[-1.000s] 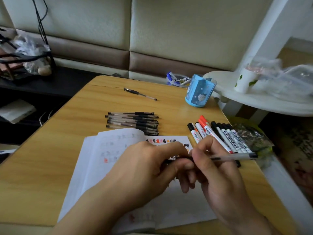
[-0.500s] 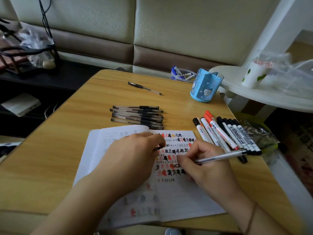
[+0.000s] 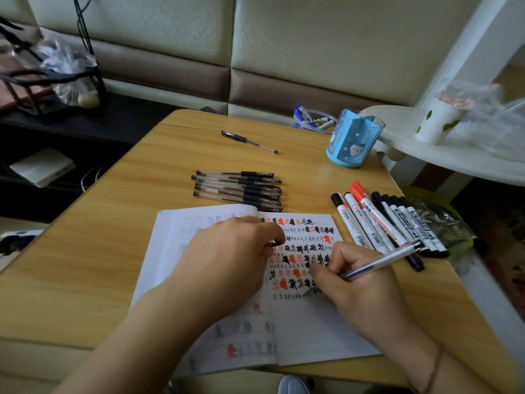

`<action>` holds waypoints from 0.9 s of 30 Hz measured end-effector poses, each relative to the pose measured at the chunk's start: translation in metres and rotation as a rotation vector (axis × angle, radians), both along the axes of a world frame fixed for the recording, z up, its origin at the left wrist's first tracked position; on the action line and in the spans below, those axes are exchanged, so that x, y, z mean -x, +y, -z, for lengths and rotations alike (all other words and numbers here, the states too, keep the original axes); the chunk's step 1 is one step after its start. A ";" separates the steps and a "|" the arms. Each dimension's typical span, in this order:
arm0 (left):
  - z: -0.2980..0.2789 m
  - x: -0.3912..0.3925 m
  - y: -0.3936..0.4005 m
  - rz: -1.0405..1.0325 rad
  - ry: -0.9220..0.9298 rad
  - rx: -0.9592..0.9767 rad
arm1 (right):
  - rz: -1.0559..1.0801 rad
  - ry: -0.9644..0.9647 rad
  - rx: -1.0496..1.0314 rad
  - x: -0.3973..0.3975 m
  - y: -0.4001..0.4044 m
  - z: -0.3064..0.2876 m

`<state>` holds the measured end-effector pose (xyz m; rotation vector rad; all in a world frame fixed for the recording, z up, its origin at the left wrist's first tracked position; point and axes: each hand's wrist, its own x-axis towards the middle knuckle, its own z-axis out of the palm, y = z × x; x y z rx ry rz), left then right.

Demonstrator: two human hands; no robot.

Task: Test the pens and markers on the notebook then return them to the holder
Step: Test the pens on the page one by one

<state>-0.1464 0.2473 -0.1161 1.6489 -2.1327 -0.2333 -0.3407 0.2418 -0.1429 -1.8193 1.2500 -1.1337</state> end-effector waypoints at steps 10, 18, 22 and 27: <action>0.003 0.002 -0.004 -0.053 0.019 -0.021 | -0.007 0.040 -0.011 0.001 0.000 0.000; 0.004 0.000 -0.007 -0.083 0.101 -0.076 | -0.008 0.024 -0.054 0.001 0.001 -0.004; 0.003 0.001 -0.007 -0.073 0.143 -0.073 | -0.014 0.030 -0.079 0.001 0.000 -0.005; 0.000 0.002 -0.006 -0.046 0.324 -0.044 | -0.084 -0.315 -0.176 0.002 0.004 -0.018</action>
